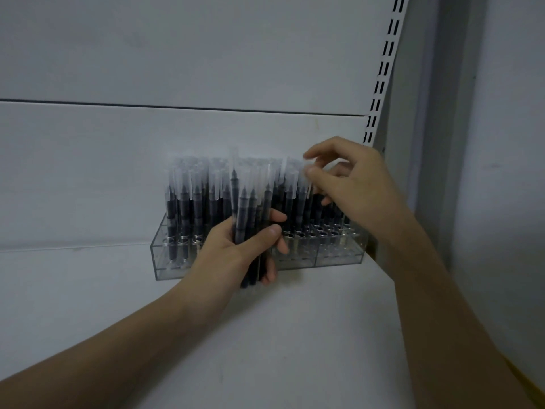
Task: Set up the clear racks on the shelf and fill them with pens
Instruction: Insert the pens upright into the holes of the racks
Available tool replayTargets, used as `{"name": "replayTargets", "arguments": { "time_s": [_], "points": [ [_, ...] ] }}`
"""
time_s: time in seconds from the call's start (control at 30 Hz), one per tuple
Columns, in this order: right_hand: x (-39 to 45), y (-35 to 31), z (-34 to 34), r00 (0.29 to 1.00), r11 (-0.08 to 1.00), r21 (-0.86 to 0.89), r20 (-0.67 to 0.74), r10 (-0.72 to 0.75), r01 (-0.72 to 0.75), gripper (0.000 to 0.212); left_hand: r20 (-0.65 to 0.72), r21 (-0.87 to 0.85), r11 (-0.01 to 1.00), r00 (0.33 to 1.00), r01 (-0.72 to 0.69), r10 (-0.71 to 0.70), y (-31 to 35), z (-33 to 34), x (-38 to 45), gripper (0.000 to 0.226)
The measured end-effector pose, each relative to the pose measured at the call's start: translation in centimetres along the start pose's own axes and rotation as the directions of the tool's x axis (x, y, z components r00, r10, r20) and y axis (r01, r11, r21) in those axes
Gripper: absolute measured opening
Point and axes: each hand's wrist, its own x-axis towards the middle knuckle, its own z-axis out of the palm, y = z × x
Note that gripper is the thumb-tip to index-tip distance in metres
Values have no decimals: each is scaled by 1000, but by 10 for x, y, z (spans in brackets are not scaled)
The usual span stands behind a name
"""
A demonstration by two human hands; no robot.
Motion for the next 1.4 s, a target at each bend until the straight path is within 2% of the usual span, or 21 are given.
{"name": "replayTargets", "arguments": {
  "time_s": [0.13,0.23,0.37,0.53,0.63,0.73,0.83,0.97,1.07,1.17,1.27,1.4],
  "points": [
    [-9,-12,2,990,975,221,-139,2,29,10,62,-26,999,998,34,-32,2,2,-2,33],
    [-24,-15,9,997,951,309,-60,39,-18,11,92,-28,997,993,79,-76,2,4,-3,35],
    [-37,-8,15,991,904,409,78,105,-128,18,100,-45,996,992,81,-76,3,6,-4,26],
    [-37,-4,22,979,883,430,158,128,-185,30,53,-5,998,997,56,-56,1,4,-2,25],
    [-38,-3,24,985,881,443,116,127,-165,31,64,-15,997,995,73,-72,0,6,-3,28],
    [-35,0,16,988,836,528,56,146,-153,30,122,-80,988,985,132,-121,0,9,-4,35],
    [-35,2,12,987,787,597,72,144,-158,33,99,-52,992,989,118,-112,-1,10,-3,38],
    [-37,3,19,986,835,525,108,124,-162,52,41,-29,995,994,99,-98,-2,10,-3,35],
    [-34,4,13,987,805,587,-55,150,-89,54,31,-37,994,994,107,-106,-2,10,-4,24],
    [-31,6,3,933,756,653,-294,210,35,49,31,-26,992,992,122,-121,-3,10,-4,21],
    [-31,8,1,886,849,523,-427,180,80,50,25,-17,992,992,121,-121,-5,10,-4,23],
    [-33,11,7,894,953,293,-444,61,80,52,40,1,994,993,111,-111,-5,10,-3,22]
  ]
}}
